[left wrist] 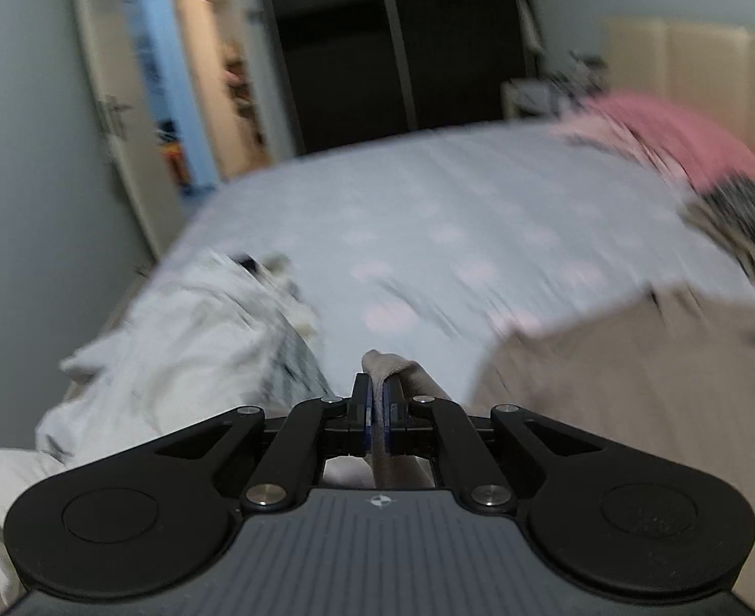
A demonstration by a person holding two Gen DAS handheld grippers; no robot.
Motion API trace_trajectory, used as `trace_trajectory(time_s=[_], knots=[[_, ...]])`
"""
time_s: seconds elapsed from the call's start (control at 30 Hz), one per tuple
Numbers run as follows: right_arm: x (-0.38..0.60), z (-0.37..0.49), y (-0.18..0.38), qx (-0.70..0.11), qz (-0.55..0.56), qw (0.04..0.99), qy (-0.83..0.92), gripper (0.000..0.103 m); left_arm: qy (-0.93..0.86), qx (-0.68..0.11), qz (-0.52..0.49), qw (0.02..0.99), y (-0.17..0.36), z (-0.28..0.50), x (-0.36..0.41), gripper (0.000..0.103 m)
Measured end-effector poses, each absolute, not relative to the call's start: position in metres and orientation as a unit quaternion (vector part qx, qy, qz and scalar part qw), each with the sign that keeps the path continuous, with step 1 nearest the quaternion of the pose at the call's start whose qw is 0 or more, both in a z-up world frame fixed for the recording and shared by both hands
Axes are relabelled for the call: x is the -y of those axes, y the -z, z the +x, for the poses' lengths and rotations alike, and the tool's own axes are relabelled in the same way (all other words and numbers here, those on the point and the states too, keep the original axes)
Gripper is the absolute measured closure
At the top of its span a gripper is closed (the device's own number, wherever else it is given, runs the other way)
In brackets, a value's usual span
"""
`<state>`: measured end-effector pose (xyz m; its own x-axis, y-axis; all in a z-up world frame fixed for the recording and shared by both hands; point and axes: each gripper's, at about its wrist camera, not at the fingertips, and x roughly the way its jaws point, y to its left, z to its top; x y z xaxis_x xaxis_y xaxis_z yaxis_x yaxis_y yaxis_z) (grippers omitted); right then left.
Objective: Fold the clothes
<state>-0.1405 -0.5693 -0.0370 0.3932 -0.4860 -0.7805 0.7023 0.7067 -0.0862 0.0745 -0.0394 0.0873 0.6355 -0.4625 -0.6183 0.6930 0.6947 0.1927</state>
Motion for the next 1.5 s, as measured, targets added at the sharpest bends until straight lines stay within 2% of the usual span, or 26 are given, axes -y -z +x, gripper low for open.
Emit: trace_trajectory(time_s=[0.2,0.4,0.5,0.57,0.8,1.03,1.43,1.47,1.5], knots=[[0.573,-0.143,0.041,-0.439,0.149,0.813,0.354,0.077,0.405,-0.332,0.285,0.802,-0.039,0.035,0.052,0.101],[0.57,-0.146,0.053,-0.457,0.173,0.798,0.352,0.074,0.473,-0.398,0.365,0.696,0.019,-0.009,0.067,0.101],[0.563,-0.144,0.057,-0.465,0.169,0.798,0.344,0.071,0.487,-0.416,0.374,0.671,0.033,-0.023,0.068,0.099],[0.558,-0.142,0.057,-0.468,0.162,0.8,0.338,0.068,0.49,-0.426,0.371,0.664,0.038,-0.027,0.067,0.093],[0.545,-0.138,0.06,-0.476,0.145,0.805,0.323,0.066,0.498,-0.431,0.248,0.71,0.008,-0.008,0.045,0.058],[0.544,-0.137,0.061,-0.477,0.141,0.807,0.319,0.065,0.411,-0.477,0.142,0.764,0.003,0.037,0.029,0.059],[0.533,-0.127,0.065,-0.485,0.127,0.809,0.307,0.065,0.363,-0.589,0.097,0.716,0.056,0.047,0.041,0.059],[0.532,-0.127,0.065,-0.485,0.126,0.809,0.307,0.065,0.354,-0.594,0.093,0.716,0.061,0.048,0.043,0.06],[0.531,-0.127,0.066,-0.486,0.125,0.809,0.306,0.065,0.346,-0.6,0.09,0.715,0.065,0.049,0.045,0.075]])
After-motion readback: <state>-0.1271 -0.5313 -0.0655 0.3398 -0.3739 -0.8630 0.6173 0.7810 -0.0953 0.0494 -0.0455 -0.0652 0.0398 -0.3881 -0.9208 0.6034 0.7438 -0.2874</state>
